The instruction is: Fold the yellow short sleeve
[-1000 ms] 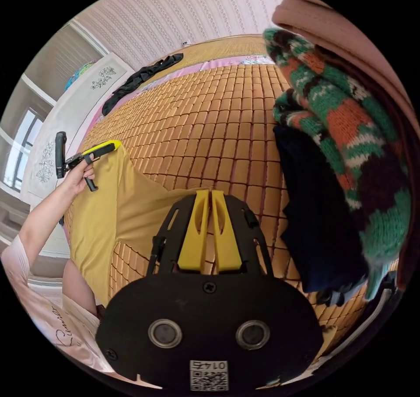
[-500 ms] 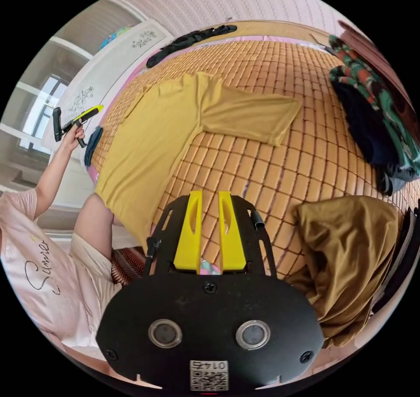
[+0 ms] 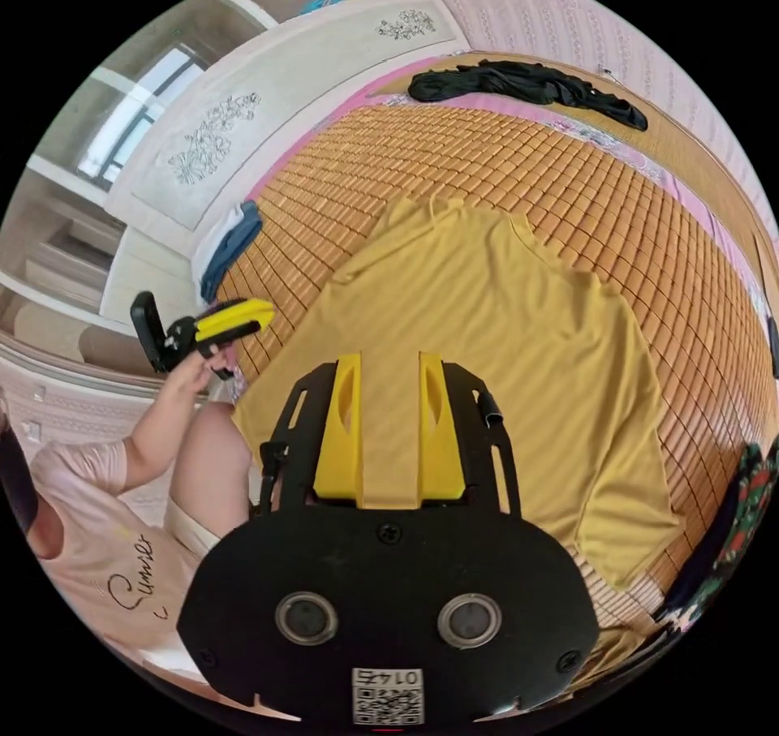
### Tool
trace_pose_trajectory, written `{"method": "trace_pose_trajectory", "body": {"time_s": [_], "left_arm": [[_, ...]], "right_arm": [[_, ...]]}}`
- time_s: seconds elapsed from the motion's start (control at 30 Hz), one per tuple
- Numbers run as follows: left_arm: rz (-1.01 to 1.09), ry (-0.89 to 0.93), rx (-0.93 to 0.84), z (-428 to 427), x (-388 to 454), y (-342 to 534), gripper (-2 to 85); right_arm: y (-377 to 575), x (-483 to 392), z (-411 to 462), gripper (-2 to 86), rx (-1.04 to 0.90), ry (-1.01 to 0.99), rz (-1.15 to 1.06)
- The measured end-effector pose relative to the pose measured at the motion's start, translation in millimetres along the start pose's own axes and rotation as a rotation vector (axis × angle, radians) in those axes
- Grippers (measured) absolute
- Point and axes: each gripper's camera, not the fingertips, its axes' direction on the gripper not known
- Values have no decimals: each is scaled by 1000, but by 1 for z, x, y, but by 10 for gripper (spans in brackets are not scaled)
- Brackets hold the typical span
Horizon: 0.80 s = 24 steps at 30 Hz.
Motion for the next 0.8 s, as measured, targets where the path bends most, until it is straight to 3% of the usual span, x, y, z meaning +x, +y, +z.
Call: {"method": "trace_pose_trajectory", "body": {"time_s": [0.13, 0.3, 0.47, 0.63, 0.8], "left_arm": [[47, 7, -64, 17, -6, -67, 8], [-78, 84, -39, 34, -43, -153, 19], [-39, -33, -79, 57, -50, -223, 32], [-57, 10, -135, 73, -43, -287, 76], [-67, 71, -193, 65, -41, -331, 1]], "right_arm": [[-68, 24, 60, 109, 55, -10, 54], [-121, 57, 132, 171, 115, 55, 143], [-117, 107, 190, 38, 145, 19, 217], [-101, 109, 220, 16, 139, 104, 112], [-88, 118, 247, 9, 90, 107, 59]]}}
